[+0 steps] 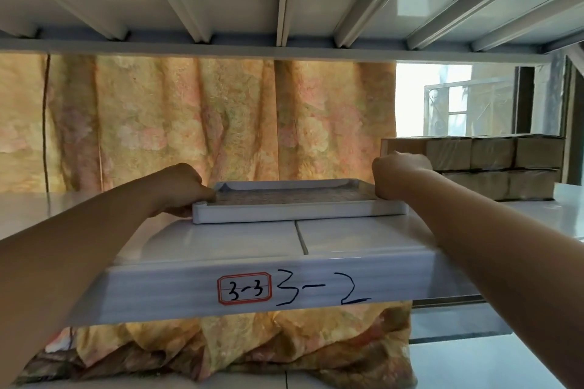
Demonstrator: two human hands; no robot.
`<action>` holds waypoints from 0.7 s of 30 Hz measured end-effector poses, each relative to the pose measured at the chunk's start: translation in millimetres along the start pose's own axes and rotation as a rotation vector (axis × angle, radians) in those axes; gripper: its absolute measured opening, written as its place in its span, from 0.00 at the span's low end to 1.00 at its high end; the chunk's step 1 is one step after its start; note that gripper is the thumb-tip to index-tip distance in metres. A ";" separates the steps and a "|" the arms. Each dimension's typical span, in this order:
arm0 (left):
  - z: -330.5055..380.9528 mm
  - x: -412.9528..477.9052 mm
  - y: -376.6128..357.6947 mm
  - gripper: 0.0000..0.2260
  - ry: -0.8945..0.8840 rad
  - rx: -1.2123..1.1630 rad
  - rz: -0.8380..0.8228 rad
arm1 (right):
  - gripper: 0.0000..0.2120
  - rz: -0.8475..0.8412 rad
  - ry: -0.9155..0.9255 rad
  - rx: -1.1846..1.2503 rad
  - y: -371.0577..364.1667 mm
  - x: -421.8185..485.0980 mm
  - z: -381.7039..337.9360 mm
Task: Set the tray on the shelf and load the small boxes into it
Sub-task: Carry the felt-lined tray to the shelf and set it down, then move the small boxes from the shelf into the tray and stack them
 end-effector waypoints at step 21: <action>260.2 -27.9 -75.0 0.16 -0.781 0.329 0.478 | 0.16 0.695 -0.008 0.368 71.2 -31.4 86.8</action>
Point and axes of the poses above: each hand's wrist, its own x-axis towards the middle knuckle, its own y-axis out of the back of the hand, z = x × y, the point moved 7 cm from there along x, towards the middle knuckle, and after that the axes turned 15 degrees about -z, right-handed, at the moved point
